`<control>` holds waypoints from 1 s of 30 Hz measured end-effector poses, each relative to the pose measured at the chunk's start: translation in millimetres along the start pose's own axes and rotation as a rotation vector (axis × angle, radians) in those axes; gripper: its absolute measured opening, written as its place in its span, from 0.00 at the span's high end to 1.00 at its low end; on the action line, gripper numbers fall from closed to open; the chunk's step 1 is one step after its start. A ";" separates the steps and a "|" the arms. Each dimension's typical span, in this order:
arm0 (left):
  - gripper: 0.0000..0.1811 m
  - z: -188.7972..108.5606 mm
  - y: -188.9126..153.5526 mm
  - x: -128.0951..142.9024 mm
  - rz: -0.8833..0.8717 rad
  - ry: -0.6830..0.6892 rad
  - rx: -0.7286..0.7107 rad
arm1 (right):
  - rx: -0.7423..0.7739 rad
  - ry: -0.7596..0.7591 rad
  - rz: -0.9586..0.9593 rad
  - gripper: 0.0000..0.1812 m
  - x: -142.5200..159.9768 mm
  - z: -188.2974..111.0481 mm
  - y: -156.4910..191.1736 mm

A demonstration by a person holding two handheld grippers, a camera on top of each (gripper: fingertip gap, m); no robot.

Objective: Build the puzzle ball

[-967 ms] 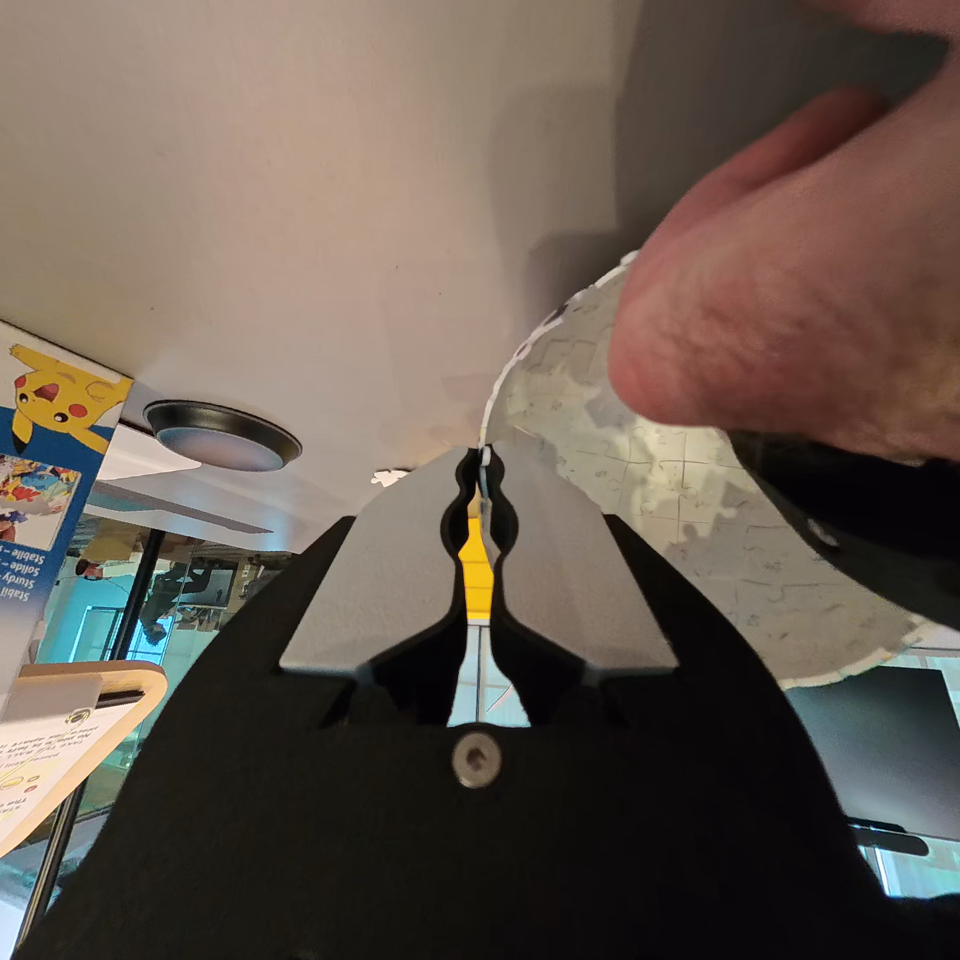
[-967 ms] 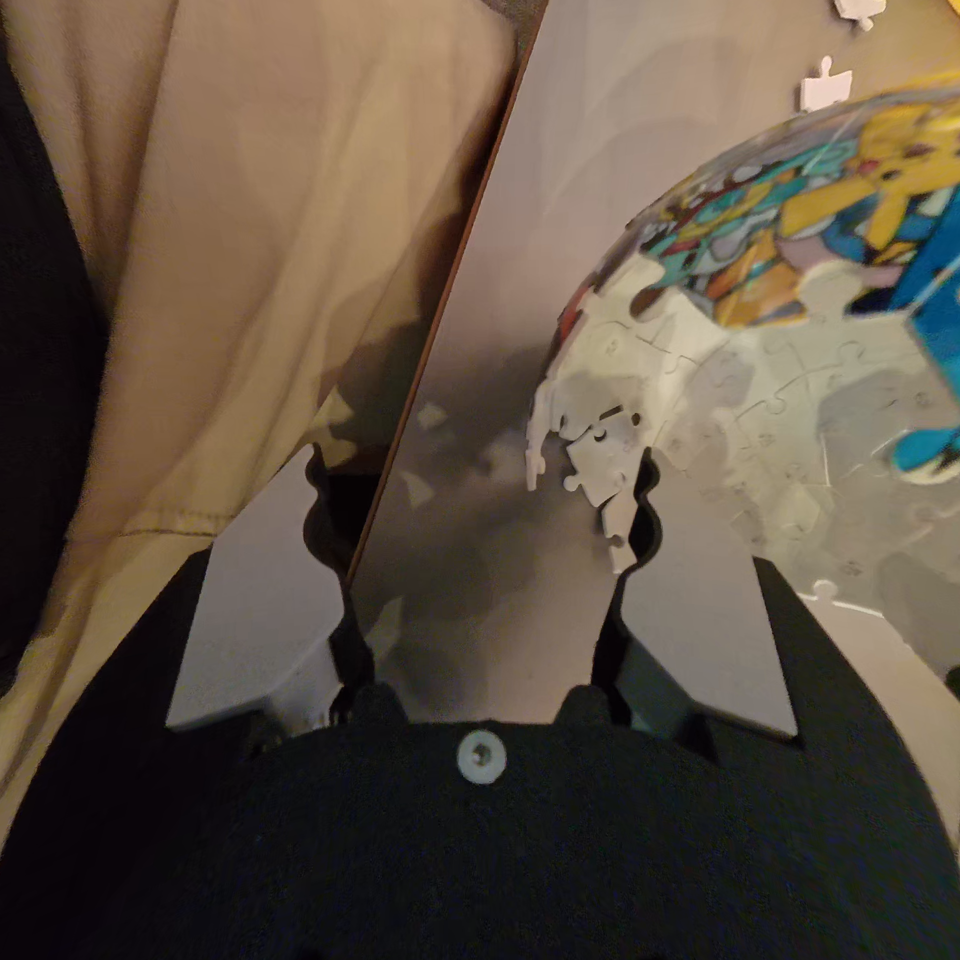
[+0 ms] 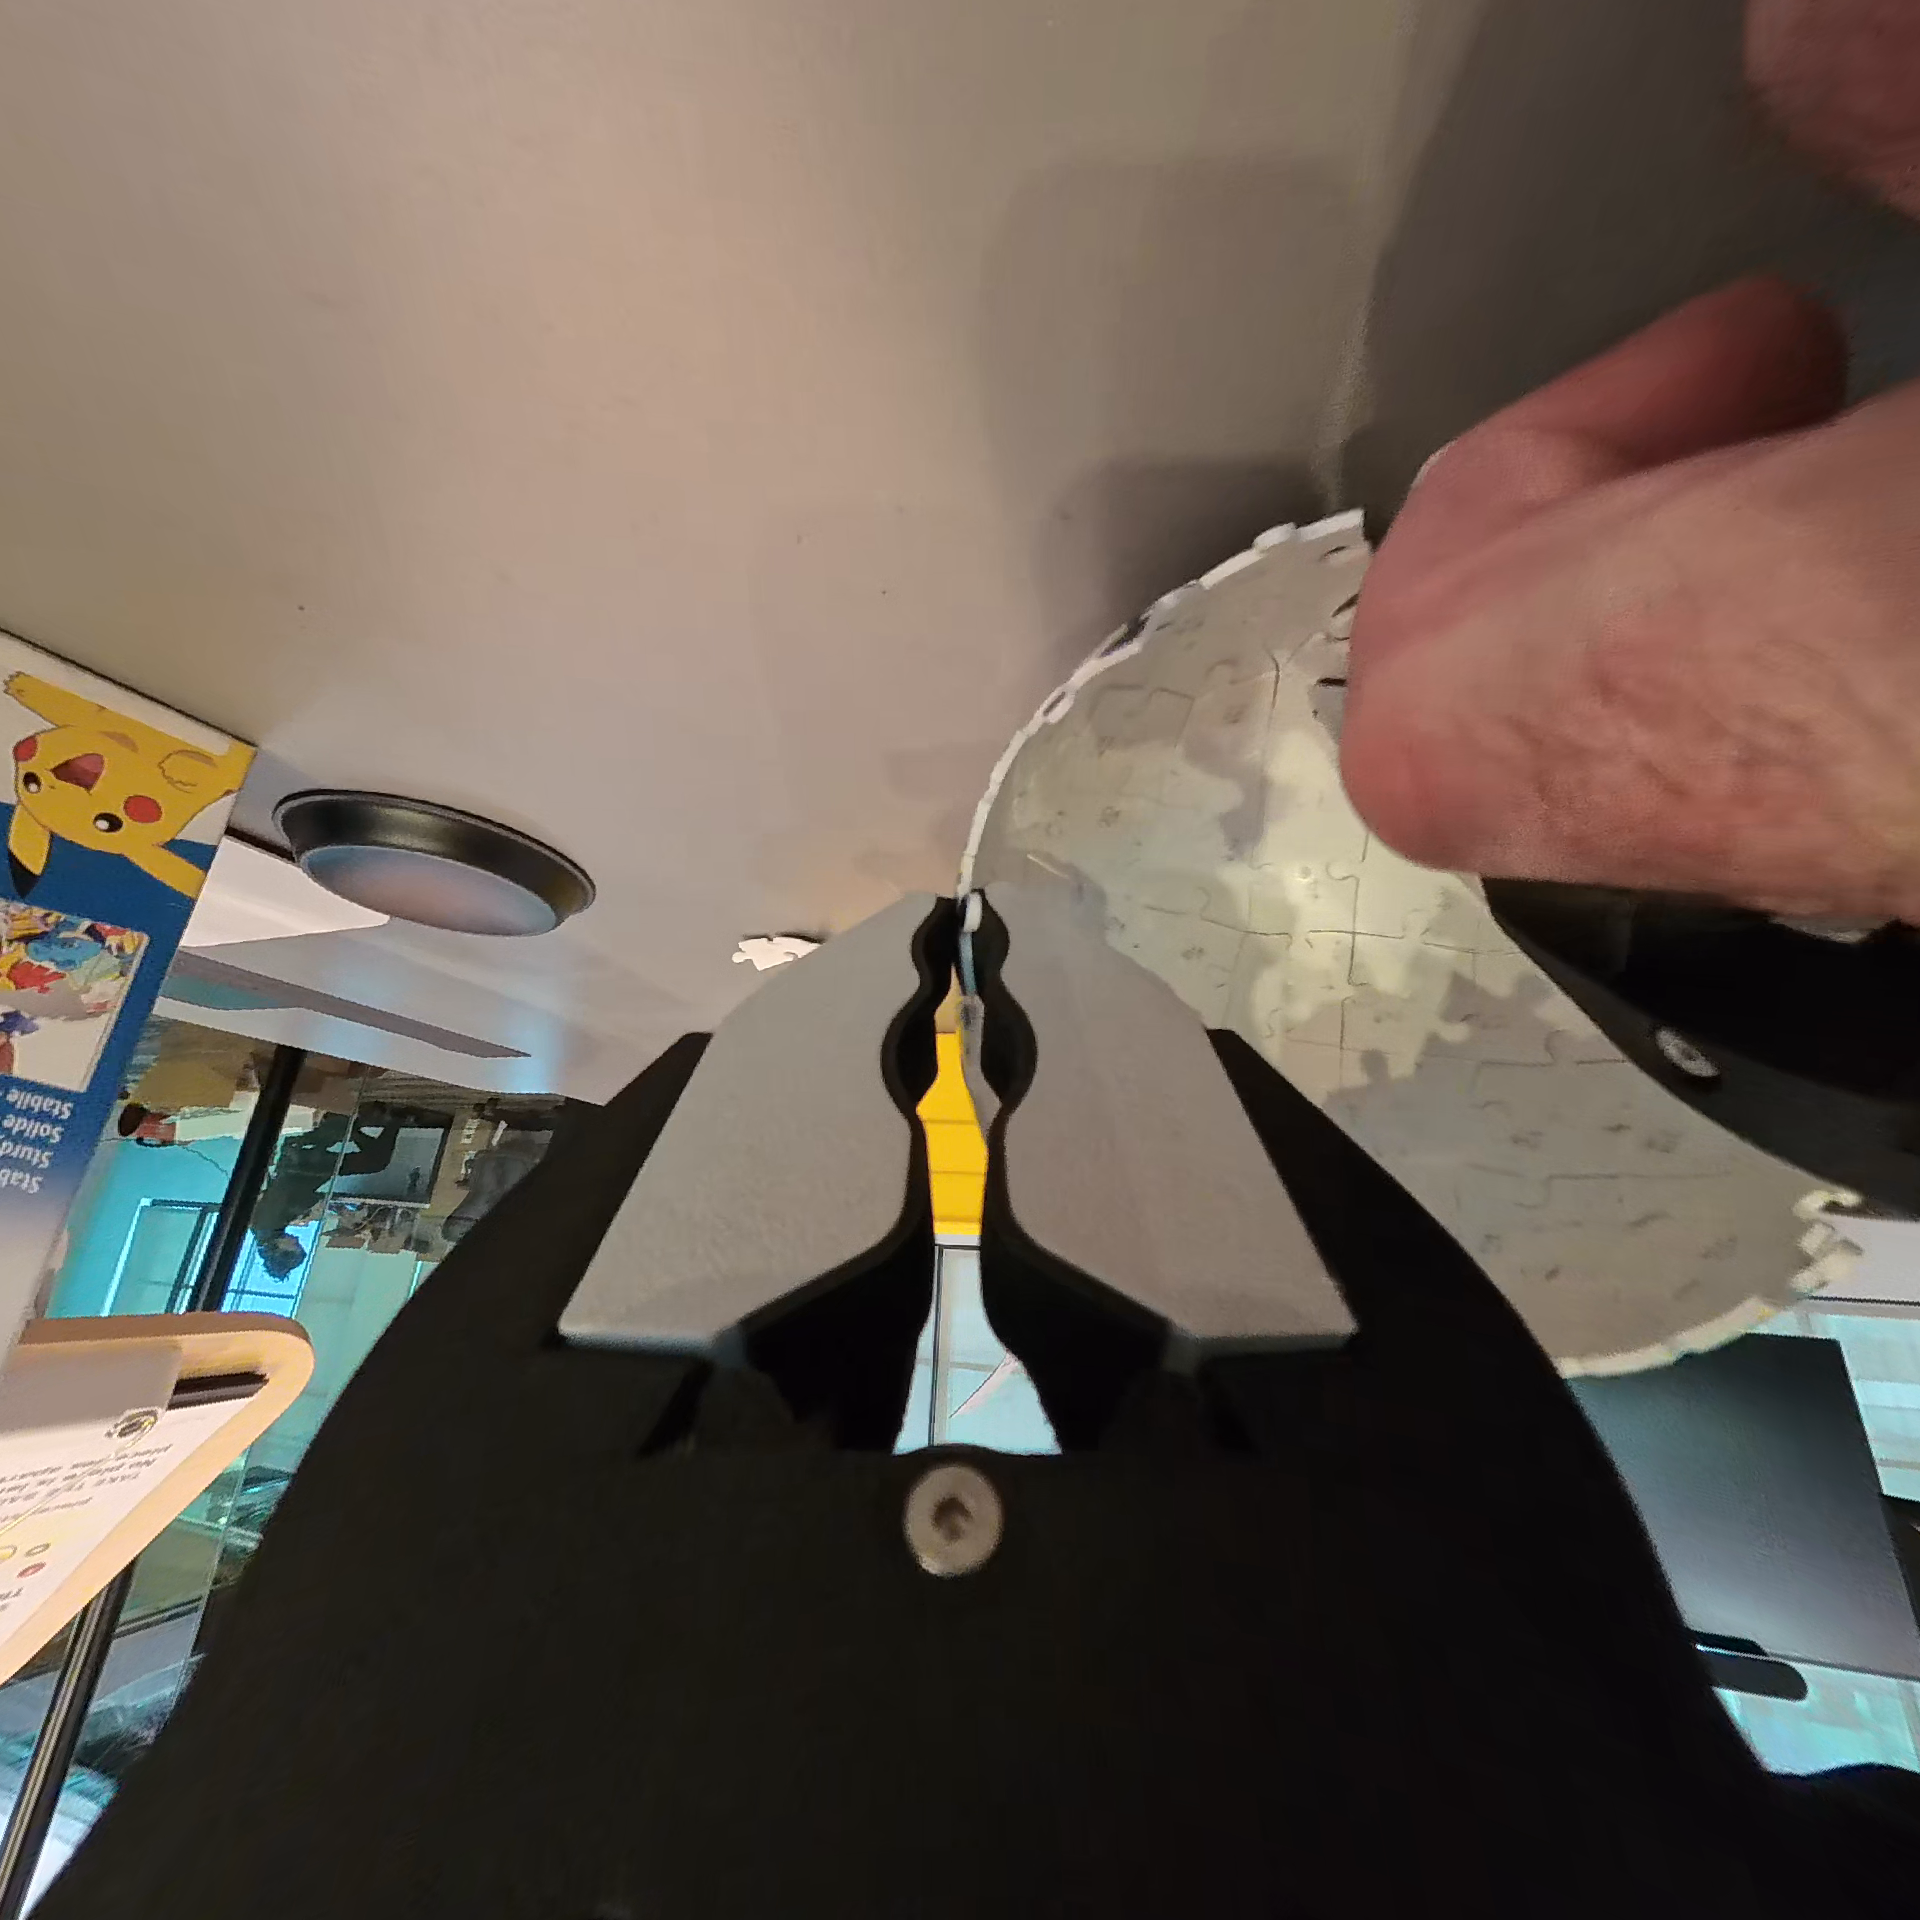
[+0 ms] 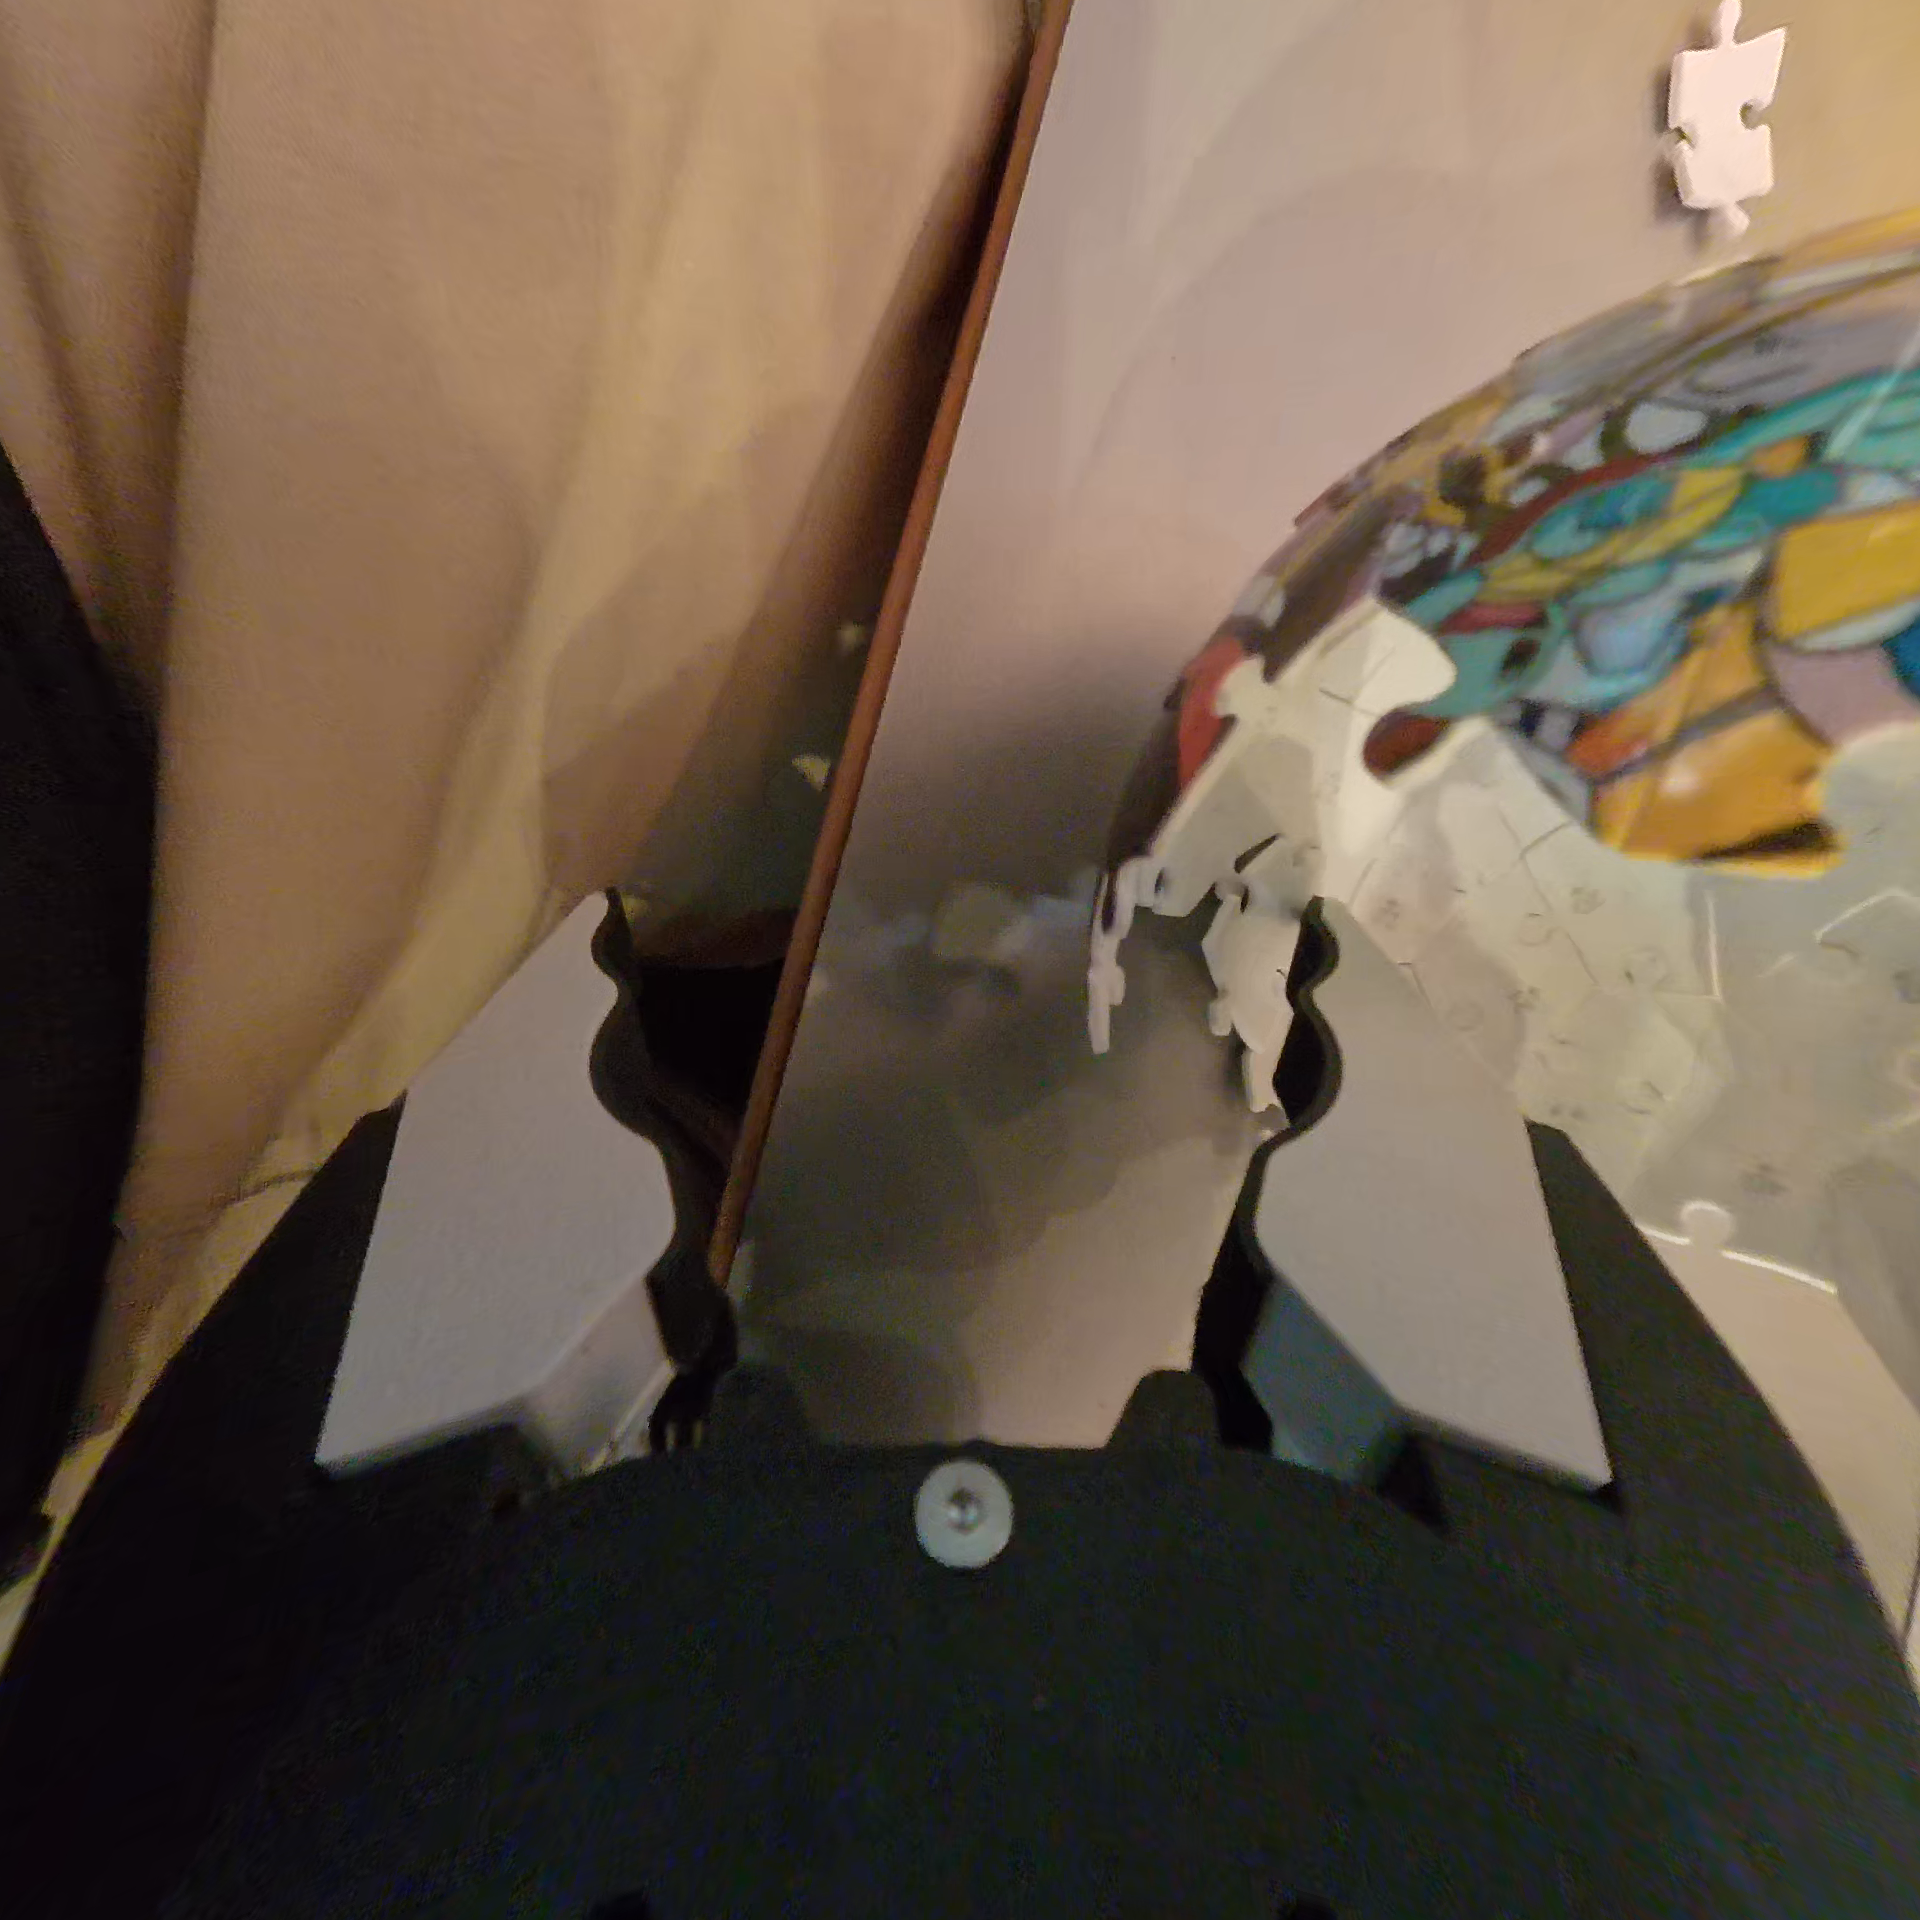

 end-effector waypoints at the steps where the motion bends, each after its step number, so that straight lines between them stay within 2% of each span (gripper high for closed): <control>1: 0.99 0.5 0.0 0.0 -0.001 0.000 0.002 | -0.001 -0.004 0.009 0.33 -0.5 -0.9 -1.4; 9: 0.99 2.1 0.0 0.7 -0.007 -0.003 0.009 | -0.060 -0.071 0.033 0.40 0.8 -12.6 -2.7; 30: 0.99 -0.1 -1.1 -3.0 -0.004 0.019 0.000 | -0.047 -0.027 -0.003 0.40 -2.5 -5.6 -3.9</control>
Point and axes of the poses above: each gripper's, where its closed fingertips meet, z out along the fingers, x out of its underside, y = z × x across the jaws, the point moved 8 cm from there along -z, back along the fingers, and after that the axes turned 7 degrees about x, right-handed, at the moved point
